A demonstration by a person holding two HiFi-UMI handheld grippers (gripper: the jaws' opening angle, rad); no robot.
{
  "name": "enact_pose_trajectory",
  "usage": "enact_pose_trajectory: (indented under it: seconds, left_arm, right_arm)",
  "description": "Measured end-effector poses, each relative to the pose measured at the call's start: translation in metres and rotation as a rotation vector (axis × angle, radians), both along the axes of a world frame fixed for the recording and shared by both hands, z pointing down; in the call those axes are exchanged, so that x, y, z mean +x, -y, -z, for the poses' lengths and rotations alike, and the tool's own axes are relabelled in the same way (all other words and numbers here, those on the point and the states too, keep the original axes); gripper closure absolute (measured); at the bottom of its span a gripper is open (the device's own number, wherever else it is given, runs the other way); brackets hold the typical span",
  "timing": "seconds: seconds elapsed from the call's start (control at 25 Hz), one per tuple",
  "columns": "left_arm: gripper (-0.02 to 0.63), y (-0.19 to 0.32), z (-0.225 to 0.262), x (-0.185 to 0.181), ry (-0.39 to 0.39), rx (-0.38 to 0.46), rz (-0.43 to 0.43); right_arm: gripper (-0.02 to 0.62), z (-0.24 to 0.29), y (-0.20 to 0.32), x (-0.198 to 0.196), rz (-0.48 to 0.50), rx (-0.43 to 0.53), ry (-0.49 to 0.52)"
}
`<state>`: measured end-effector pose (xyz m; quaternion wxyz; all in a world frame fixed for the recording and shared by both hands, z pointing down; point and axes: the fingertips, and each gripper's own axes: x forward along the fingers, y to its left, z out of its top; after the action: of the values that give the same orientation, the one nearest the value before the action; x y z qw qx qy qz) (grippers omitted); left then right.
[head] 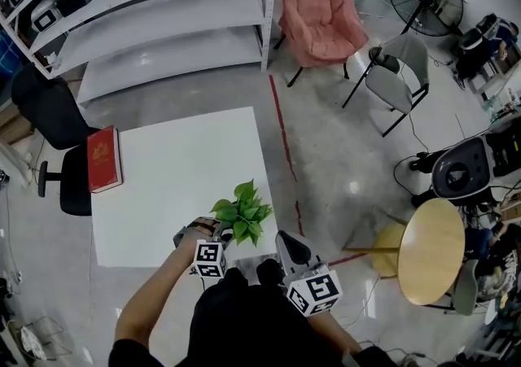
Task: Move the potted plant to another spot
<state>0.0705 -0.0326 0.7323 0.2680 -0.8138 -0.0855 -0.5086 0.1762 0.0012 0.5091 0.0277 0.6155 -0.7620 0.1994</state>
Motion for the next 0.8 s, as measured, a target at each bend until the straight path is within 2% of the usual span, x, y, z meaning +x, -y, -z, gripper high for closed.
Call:
enact_pose_trajectory:
  seconds: [0.28,0.36,0.44,0.6,0.8]
  left_arm:
    - [0.471,0.004,-0.027,0.002,0.119,0.122,-0.098]
    - [0.477,0.005,-0.030,0.006,0.125,0.145,-0.102]
    - [0.515,0.006,-0.031,0.009,0.131,0.169,-0.107]
    - [0.517,0.007,-0.035,0.010,0.151,0.178,-0.114]
    - [0.523,0.005,-0.035,0.013,0.172,0.250,-0.149]
  right_arm:
    - [0.583,-0.004,-0.005,0.016,-0.007,-0.009,0.009]
    - [0.583,-0.004,-0.006,0.019,-0.007,-0.009,0.011]
    - [0.583,-0.004,-0.007,0.023,-0.008,-0.007,0.012]
    - [0.583,-0.007,-0.006,0.030,-0.005,-0.010,0.018]
    - [0.583,-0.007,-0.004,0.037,0.009,-0.009,0.028]
